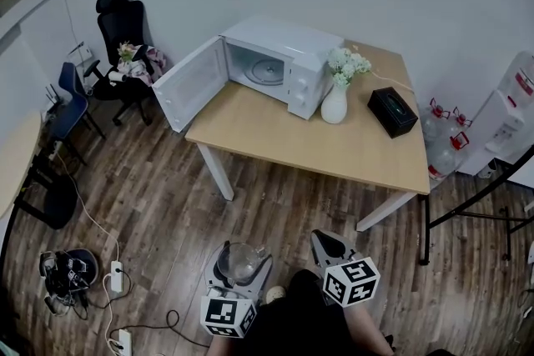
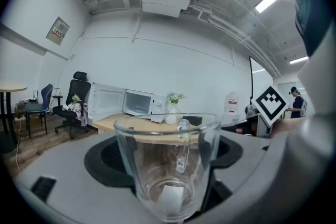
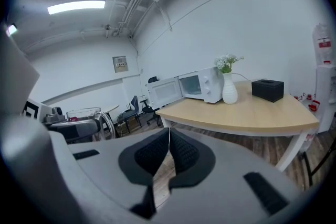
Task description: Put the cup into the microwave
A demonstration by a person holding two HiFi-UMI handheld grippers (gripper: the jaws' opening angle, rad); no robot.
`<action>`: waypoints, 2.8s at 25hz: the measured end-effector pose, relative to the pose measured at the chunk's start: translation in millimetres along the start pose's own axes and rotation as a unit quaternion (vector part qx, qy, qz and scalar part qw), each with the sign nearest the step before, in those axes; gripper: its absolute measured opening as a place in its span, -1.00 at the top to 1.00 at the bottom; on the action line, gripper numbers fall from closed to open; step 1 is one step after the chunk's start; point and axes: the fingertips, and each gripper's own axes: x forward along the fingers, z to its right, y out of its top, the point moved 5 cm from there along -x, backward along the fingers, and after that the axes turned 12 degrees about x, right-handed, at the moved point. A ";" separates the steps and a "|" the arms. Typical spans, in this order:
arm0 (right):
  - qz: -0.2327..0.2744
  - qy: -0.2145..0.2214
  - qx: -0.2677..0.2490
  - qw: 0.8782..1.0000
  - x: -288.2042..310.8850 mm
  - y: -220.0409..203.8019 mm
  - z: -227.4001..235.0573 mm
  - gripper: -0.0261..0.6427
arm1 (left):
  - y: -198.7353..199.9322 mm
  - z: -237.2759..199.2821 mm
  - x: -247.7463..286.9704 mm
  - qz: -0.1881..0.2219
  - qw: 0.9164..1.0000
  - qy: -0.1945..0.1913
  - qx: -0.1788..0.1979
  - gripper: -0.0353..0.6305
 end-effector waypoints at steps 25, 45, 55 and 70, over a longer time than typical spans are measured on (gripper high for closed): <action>-0.018 0.033 -0.005 0.999 53.5 27.5 7.5 0.94 | 6.7 -30.1 36.9 -0.002 1.000 0.029 -0.004 -0.31; -0.040 0.051 -0.009 0.998 139.5 80.4 43.0 0.94 | 23.9 -76.0 131.2 -0.010 0.999 0.048 -0.007 -0.31; -0.045 0.062 -0.005 0.997 185.0 109.2 65.9 0.94 | 32.3 -97.6 181.5 -0.007 0.998 0.064 -0.006 -0.31; -0.053 0.084 -0.009 0.995 239.3 142.8 99.9 0.94 | 38.4 -115.7 237.3 -0.001 0.994 0.106 -0.026 -0.31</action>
